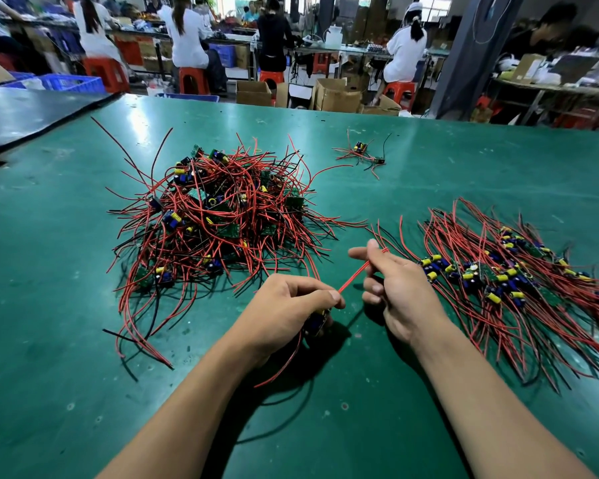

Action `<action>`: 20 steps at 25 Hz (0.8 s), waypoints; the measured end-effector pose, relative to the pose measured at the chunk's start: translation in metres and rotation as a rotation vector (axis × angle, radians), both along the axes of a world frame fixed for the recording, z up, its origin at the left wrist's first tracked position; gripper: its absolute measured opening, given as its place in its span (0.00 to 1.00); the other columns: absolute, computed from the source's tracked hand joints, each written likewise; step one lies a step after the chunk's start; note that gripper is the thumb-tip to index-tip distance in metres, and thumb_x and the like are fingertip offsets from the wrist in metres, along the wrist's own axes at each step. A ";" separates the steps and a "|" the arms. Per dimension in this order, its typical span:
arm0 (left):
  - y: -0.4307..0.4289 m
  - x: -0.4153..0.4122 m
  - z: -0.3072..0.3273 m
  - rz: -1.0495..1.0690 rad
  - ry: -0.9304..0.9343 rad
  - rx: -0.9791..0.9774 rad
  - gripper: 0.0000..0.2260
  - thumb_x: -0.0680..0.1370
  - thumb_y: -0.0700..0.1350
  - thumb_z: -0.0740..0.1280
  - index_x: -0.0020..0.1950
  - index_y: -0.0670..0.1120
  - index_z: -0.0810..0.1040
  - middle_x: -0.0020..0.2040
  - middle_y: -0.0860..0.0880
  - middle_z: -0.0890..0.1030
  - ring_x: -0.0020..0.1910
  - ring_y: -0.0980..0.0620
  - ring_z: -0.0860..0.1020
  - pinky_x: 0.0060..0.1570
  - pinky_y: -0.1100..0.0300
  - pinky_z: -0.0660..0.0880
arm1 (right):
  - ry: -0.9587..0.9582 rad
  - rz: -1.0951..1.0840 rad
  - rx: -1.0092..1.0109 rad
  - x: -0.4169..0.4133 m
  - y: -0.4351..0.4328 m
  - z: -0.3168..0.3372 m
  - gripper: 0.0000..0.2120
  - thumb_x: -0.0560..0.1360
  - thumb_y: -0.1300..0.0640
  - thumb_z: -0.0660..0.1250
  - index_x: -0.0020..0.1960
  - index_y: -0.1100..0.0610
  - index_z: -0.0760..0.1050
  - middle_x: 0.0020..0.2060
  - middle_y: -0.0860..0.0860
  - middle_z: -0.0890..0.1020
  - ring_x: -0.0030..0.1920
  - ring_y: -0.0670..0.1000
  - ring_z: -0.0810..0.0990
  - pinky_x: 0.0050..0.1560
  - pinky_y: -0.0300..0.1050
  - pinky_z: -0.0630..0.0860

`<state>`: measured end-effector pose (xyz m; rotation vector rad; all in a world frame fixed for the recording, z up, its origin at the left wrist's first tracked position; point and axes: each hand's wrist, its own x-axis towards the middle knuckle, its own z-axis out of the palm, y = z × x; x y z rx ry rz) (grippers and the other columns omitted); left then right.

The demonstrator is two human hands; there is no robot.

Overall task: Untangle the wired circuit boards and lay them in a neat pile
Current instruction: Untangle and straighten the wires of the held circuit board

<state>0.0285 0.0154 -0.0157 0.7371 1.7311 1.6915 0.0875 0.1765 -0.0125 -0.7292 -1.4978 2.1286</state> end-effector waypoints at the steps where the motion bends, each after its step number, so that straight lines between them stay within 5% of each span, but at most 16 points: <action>1: 0.000 -0.001 0.000 -0.005 0.005 -0.008 0.07 0.77 0.40 0.70 0.39 0.42 0.85 0.28 0.49 0.78 0.26 0.55 0.71 0.28 0.67 0.68 | 0.000 -0.023 -0.022 0.000 0.001 0.001 0.17 0.82 0.50 0.63 0.45 0.62 0.81 0.30 0.48 0.67 0.22 0.42 0.61 0.19 0.34 0.58; 8: 0.001 -0.001 -0.001 -0.039 0.006 -0.004 0.06 0.76 0.41 0.70 0.42 0.42 0.86 0.31 0.45 0.79 0.30 0.49 0.72 0.31 0.63 0.68 | 0.081 0.015 -0.401 0.001 0.006 0.008 0.28 0.83 0.50 0.61 0.25 0.57 0.71 0.23 0.50 0.66 0.16 0.44 0.57 0.16 0.33 0.54; 11: 0.001 0.000 0.000 -0.026 0.003 -0.008 0.07 0.77 0.41 0.70 0.41 0.42 0.86 0.30 0.45 0.79 0.28 0.51 0.72 0.30 0.64 0.68 | 0.079 0.007 -0.425 0.001 0.005 0.007 0.24 0.82 0.51 0.61 0.29 0.59 0.72 0.25 0.50 0.66 0.16 0.43 0.57 0.15 0.34 0.55; 13: 0.001 -0.001 0.000 0.013 -0.017 0.003 0.07 0.77 0.40 0.70 0.41 0.42 0.86 0.30 0.44 0.80 0.27 0.52 0.73 0.29 0.65 0.69 | 0.057 0.026 -0.325 0.001 0.002 0.006 0.21 0.81 0.44 0.63 0.40 0.61 0.79 0.27 0.48 0.66 0.19 0.42 0.58 0.16 0.34 0.56; 16: 0.001 0.000 0.003 0.117 -0.126 0.067 0.07 0.77 0.40 0.70 0.41 0.41 0.85 0.32 0.42 0.81 0.27 0.50 0.77 0.30 0.64 0.74 | 0.009 0.091 -0.139 0.002 -0.003 0.001 0.32 0.70 0.32 0.66 0.54 0.60 0.81 0.29 0.47 0.68 0.22 0.42 0.59 0.19 0.35 0.57; 20: 0.000 -0.005 0.008 0.339 -0.243 0.228 0.07 0.76 0.42 0.71 0.38 0.44 0.83 0.38 0.38 0.84 0.32 0.46 0.82 0.33 0.59 0.79 | -0.056 0.195 0.326 0.006 -0.017 -0.008 0.18 0.77 0.41 0.68 0.49 0.57 0.84 0.28 0.47 0.72 0.24 0.44 0.66 0.25 0.39 0.64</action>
